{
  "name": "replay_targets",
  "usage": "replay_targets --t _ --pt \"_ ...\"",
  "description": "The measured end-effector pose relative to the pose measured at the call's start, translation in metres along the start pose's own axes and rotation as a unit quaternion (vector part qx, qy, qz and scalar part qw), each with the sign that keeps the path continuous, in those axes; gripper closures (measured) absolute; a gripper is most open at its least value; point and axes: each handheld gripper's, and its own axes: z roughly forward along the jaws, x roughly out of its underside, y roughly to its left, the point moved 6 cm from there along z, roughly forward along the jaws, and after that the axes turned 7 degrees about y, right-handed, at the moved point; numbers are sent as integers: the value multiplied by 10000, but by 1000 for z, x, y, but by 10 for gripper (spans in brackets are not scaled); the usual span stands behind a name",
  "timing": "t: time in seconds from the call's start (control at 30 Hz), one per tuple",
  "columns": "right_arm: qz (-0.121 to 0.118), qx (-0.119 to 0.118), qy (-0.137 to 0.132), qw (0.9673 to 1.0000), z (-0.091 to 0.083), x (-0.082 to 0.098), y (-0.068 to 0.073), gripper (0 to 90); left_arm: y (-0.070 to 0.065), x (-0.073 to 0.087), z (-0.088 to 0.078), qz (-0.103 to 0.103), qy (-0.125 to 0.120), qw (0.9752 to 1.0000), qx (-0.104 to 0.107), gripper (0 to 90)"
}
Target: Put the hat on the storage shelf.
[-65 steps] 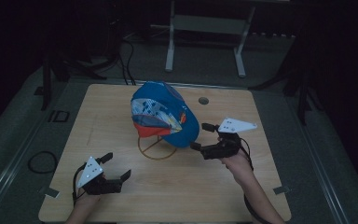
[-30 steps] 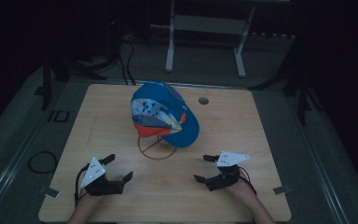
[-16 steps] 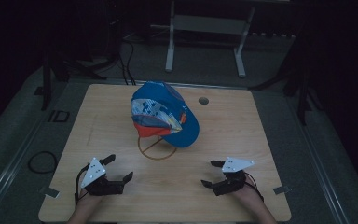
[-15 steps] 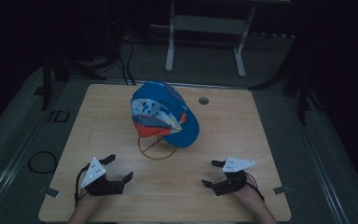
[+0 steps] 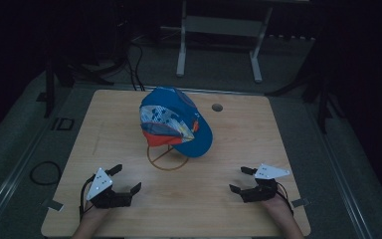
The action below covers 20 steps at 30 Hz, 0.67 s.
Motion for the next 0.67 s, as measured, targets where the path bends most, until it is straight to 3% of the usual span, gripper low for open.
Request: replay_targets --t 0.43,0.67 --pt "285 97 -178 9994 -7 6 -15 142 3 1 -3 -55 -14 10000 -49 50" --pt "289 127 -154 9994 -7 7 -16 142 3 0 -3 -70 -25 10000 -53 50"
